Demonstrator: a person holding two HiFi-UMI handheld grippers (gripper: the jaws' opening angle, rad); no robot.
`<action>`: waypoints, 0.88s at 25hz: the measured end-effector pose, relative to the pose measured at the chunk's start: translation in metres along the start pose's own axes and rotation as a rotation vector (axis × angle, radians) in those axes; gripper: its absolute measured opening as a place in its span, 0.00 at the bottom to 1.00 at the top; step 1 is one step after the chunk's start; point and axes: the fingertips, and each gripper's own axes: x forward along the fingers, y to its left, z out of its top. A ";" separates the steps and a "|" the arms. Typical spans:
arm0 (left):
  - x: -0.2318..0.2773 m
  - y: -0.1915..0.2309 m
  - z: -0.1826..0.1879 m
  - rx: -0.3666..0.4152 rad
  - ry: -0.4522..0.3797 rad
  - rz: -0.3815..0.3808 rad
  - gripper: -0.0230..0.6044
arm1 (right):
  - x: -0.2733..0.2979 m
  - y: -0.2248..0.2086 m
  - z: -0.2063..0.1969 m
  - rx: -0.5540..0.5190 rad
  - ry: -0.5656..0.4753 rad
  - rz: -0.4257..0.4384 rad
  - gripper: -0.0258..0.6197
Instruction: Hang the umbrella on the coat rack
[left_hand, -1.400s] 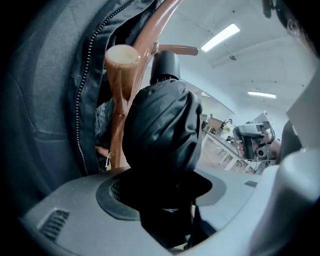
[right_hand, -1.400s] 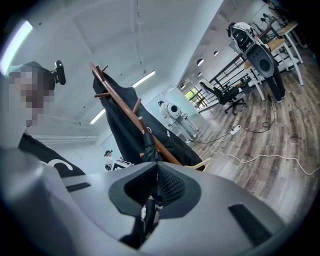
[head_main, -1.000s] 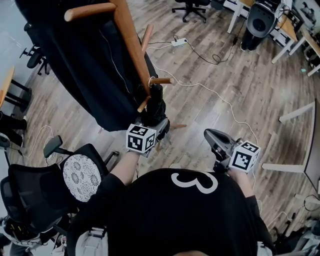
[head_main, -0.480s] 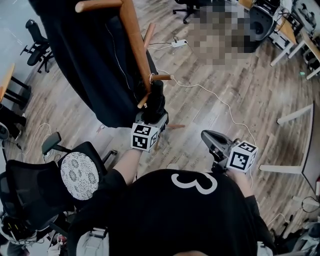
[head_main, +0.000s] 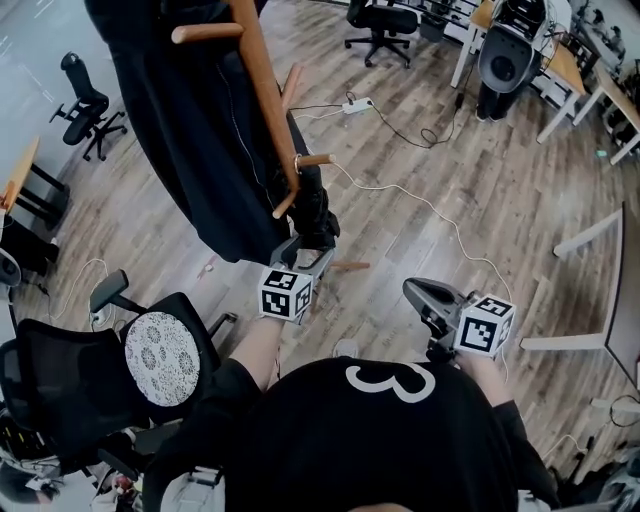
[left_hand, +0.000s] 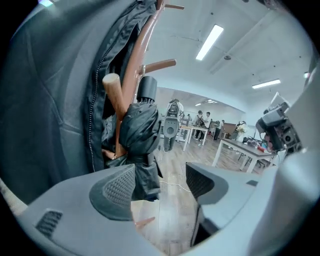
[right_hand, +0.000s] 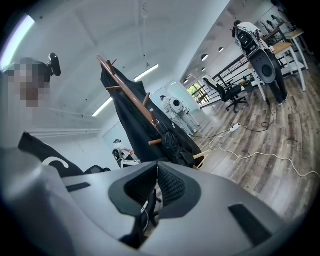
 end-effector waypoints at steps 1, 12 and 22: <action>-0.006 -0.011 0.000 0.000 0.010 -0.022 0.53 | -0.005 0.003 -0.001 0.000 -0.001 0.003 0.08; -0.105 -0.161 0.049 -0.024 0.001 -0.303 0.47 | -0.051 0.059 0.001 -0.090 -0.041 0.095 0.08; -0.204 -0.277 0.081 -0.107 -0.146 -0.435 0.25 | -0.124 0.117 -0.020 -0.178 -0.108 0.169 0.08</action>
